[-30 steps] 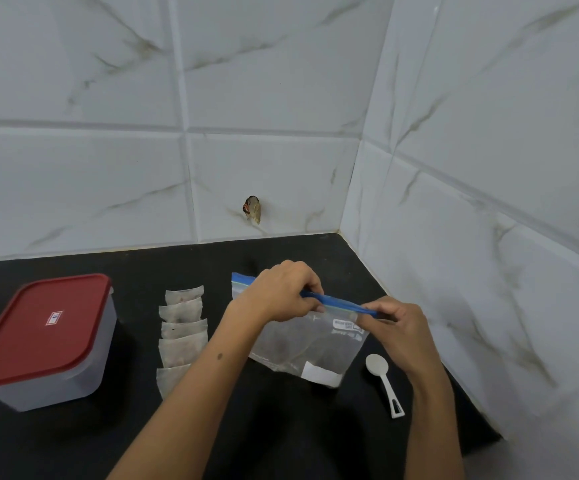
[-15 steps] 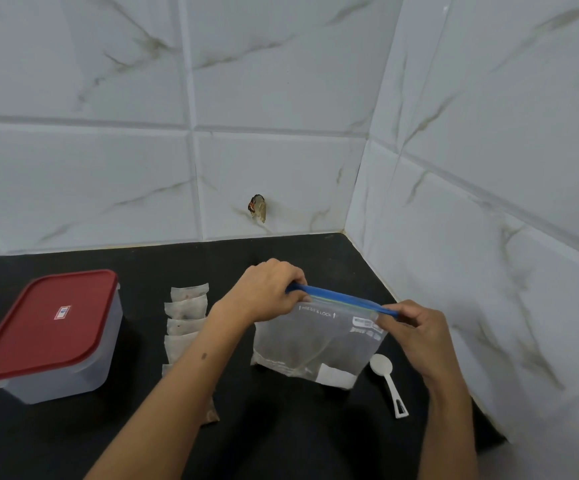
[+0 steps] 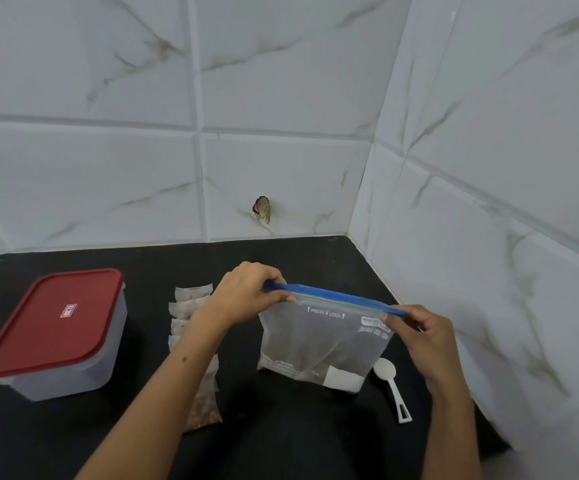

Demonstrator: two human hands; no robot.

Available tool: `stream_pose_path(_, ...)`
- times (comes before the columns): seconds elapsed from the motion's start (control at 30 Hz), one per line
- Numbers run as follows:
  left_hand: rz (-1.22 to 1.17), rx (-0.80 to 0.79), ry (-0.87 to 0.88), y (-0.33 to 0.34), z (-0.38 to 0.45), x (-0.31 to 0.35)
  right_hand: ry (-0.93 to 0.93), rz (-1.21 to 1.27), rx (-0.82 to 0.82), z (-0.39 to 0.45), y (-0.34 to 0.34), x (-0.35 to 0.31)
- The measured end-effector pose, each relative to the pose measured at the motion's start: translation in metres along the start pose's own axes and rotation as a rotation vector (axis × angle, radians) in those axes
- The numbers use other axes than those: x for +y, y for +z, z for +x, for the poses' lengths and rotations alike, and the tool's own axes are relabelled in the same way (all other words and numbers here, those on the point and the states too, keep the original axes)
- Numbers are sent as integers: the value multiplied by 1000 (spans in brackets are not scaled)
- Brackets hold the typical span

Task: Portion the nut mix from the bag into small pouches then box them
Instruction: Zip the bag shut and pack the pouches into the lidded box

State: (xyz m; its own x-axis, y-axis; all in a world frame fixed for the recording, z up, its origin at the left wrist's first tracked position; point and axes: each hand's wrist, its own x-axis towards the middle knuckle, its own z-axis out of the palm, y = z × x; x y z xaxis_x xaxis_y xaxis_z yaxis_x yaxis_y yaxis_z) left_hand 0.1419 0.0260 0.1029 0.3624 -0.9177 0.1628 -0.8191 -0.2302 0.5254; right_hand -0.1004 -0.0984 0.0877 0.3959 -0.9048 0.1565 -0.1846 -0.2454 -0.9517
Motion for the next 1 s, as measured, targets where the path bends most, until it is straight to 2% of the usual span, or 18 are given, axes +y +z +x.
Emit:
stream_pose_path(0.13,-196,179,-40,-7,6,-8,-32,26,142,13,14,0)
stream_pose_path(0.23,-389,244,2,-22,11,-9,-83,68,226,25,14,-5)
stream_pose_path(0.4,-582,158,92,-22,-15,-20,-15,201,-28,18,0,0)
stream_pose_path(0.47,-679,92,38,-7,-33,-29,52,244,-133,7,0,14)
stream_pose_path(0.6,-789,5,-158,28,-65,-46,310,280,-318,-16,3,44)
stream_pose_path(0.7,-765,1,-296,50,-83,-48,445,168,-355,-23,7,51)
stream_pose_path(0.8,-617,96,-427,69,-90,-40,451,9,-259,-28,17,51)
stream_pose_path(0.9,-435,113,-408,80,-86,-37,393,-148,-239,-30,26,54)
stream_pose_path(1.0,-379,20,-399,79,-81,-41,358,-201,-324,-30,24,54)
